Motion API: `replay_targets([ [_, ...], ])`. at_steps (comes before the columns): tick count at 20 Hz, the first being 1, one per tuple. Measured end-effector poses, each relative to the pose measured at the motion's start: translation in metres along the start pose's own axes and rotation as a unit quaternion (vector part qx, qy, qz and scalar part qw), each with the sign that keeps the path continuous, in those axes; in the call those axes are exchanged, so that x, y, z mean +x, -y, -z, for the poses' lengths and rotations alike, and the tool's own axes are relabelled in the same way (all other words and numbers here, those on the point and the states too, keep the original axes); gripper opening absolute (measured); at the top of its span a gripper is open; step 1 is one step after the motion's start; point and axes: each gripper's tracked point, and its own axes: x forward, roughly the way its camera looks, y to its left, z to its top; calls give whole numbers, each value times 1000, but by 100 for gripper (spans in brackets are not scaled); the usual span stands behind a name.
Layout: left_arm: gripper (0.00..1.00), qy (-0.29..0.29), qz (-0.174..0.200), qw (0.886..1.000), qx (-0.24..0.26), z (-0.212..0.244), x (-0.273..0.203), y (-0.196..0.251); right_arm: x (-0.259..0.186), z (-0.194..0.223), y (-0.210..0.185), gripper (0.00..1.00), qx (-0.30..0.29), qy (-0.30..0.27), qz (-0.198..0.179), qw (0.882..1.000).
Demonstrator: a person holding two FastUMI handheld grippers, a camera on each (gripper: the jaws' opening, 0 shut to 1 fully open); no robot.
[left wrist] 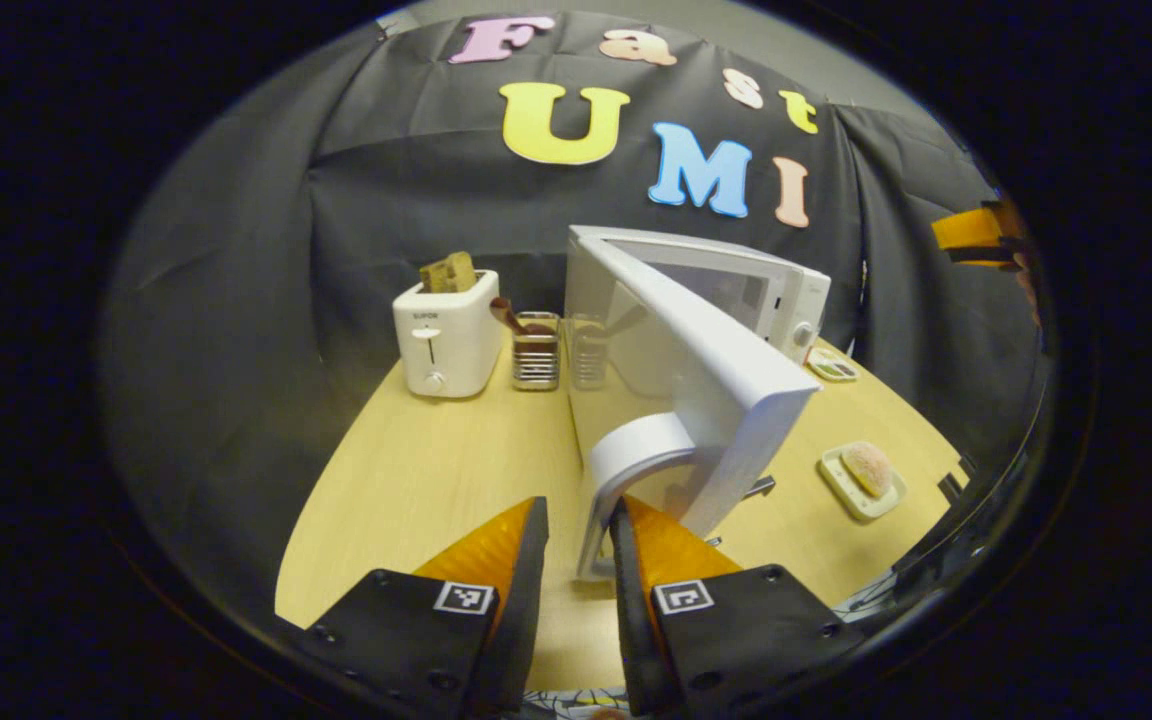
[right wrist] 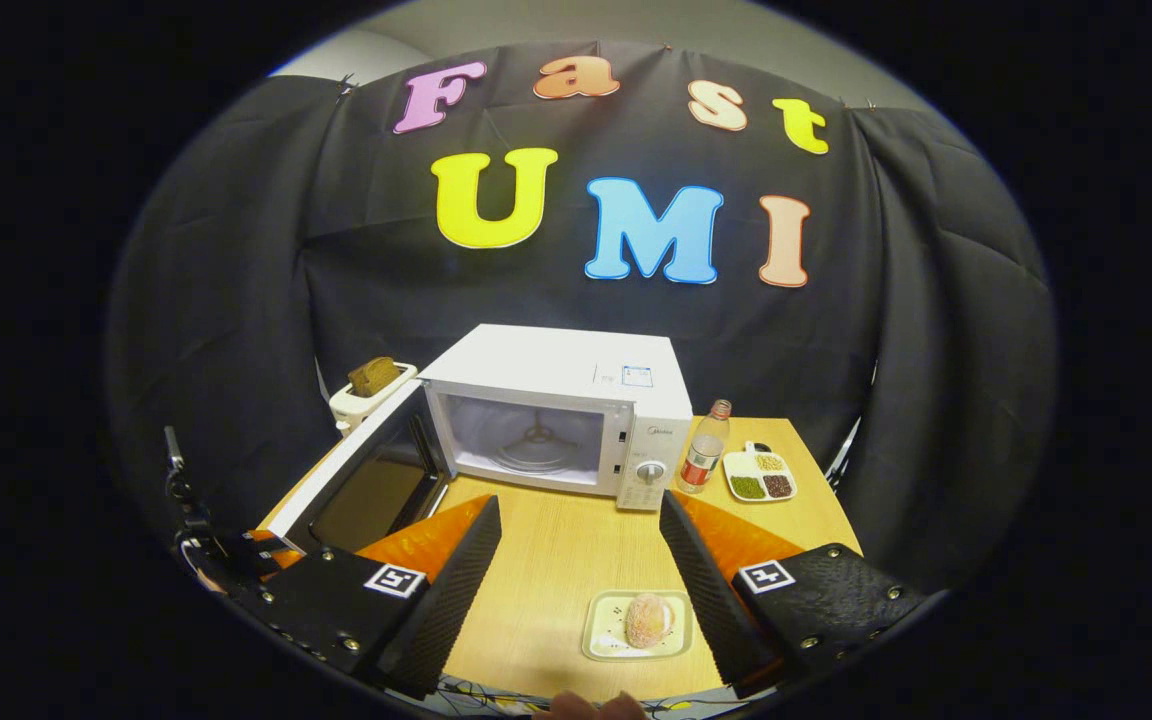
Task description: Open the microwave oven with the left hand, put the food in, and close the microwave oven.
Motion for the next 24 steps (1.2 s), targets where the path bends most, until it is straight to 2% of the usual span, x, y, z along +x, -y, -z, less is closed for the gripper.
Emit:
replay_targets([
  [2, 46, 16, -25, 1000, 9, -12, -20, 0, 5, 6, -2, 98, 0, -2, -4, 1000],
  [5, 60, 65, -77, 994, 30, -38, -60, -7, 10, 14, 1, 98, 10, -5, -8, 1000],
  [8, 72, 102, -116, 988, 22, -63, -97, -17, 15, 29, 7, 98, 14, -14, -9, 1000],
  [10, 75, 118, -139, 983, 13, -76, -116, -24, 21, 42, 11, 98, 11, -23, -16, 1000],
  [14, 75, 143, -163, 976, -23, -98, -152, -18, 34, 84, 23, 98, -1, -56, -26, 998],
  [19, 76, 127, -189, 972, -67, -87, -170, 10, 71, 162, 58, 98, 4, -134, -13, 991],
  [24, 76, 97, -216, 967, -96, -73, -183, 45, 97, 223, 90, 98, 16, -191, -10, 981],
])
